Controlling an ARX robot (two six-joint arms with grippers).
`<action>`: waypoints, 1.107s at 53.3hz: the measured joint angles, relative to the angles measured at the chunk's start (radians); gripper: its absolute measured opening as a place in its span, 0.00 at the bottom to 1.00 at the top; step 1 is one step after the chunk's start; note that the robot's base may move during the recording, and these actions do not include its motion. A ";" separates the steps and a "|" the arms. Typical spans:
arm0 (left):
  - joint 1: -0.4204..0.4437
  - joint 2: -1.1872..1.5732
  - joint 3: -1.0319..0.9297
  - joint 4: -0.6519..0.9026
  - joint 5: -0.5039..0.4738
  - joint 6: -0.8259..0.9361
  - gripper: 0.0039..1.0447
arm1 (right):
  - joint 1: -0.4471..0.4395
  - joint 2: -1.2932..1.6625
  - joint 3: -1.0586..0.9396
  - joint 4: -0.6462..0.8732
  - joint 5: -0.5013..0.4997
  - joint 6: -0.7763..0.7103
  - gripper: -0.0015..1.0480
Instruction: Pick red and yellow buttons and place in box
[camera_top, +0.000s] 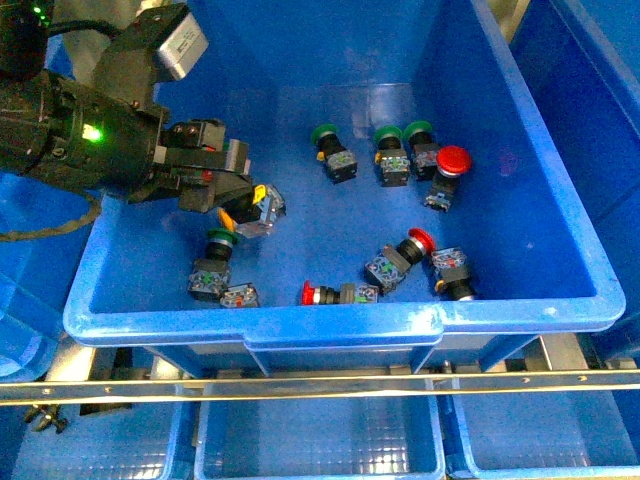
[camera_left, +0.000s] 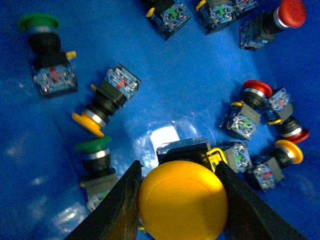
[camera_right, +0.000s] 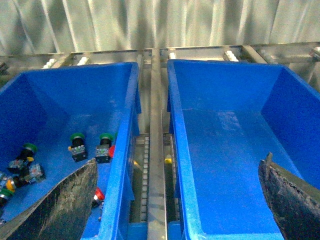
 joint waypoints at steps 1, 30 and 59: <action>0.000 -0.003 -0.005 0.002 0.007 -0.006 0.33 | 0.000 0.000 0.000 0.000 0.000 0.000 0.93; -0.155 -0.209 -0.084 0.083 0.161 -0.570 0.33 | 0.000 0.000 0.000 0.000 0.000 0.000 0.93; -0.298 -0.120 0.095 0.052 0.056 -0.690 0.33 | 0.000 0.000 0.000 0.000 0.000 0.000 0.93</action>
